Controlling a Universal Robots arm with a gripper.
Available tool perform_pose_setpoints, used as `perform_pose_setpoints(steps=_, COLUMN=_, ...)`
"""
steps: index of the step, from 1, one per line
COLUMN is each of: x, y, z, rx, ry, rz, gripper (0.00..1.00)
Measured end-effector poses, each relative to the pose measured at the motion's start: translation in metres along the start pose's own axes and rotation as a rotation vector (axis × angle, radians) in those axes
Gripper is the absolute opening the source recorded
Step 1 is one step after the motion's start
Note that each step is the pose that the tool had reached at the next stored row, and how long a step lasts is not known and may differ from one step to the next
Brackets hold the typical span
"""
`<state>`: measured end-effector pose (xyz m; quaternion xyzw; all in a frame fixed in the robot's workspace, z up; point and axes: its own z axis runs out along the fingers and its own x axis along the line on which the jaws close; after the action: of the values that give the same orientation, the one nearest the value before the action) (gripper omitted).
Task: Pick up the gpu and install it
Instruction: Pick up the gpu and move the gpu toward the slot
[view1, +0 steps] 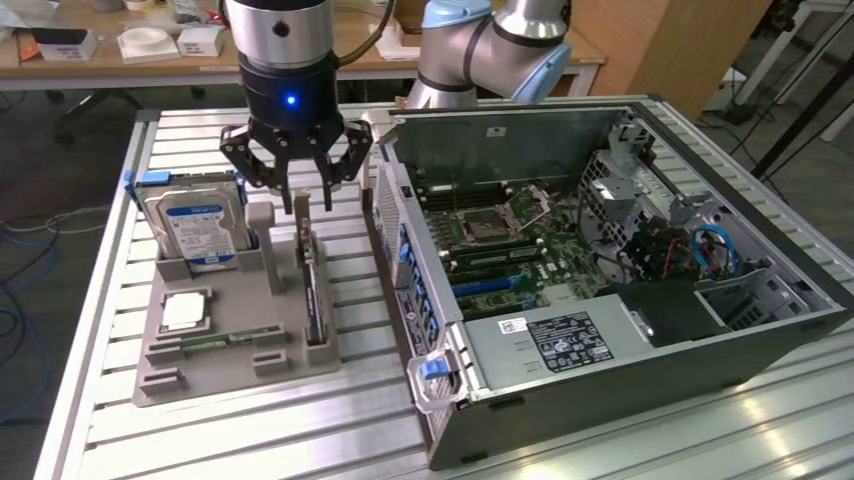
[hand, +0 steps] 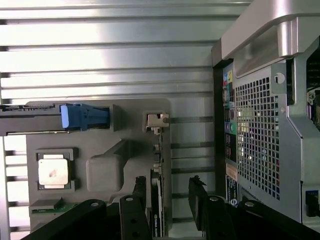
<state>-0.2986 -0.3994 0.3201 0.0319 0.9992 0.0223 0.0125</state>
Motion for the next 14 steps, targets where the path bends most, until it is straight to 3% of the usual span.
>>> perform_pose_setpoints(steps=5, x=0.0, y=-0.0075, z=0.0039, rx=0.0006, ry=0.0018, rz=0.0, gripper=0.47)
perform_pose_setpoints(steps=8, x=-0.001, y=-0.0141, z=0.0043, rx=0.0073, ry=0.004, rz=0.0, gripper=0.47)
perform_pose_setpoints(steps=14, x=0.0, y=-0.0207, z=0.0095, rx=0.013, ry=0.0043, rz=0.0, gripper=0.47)
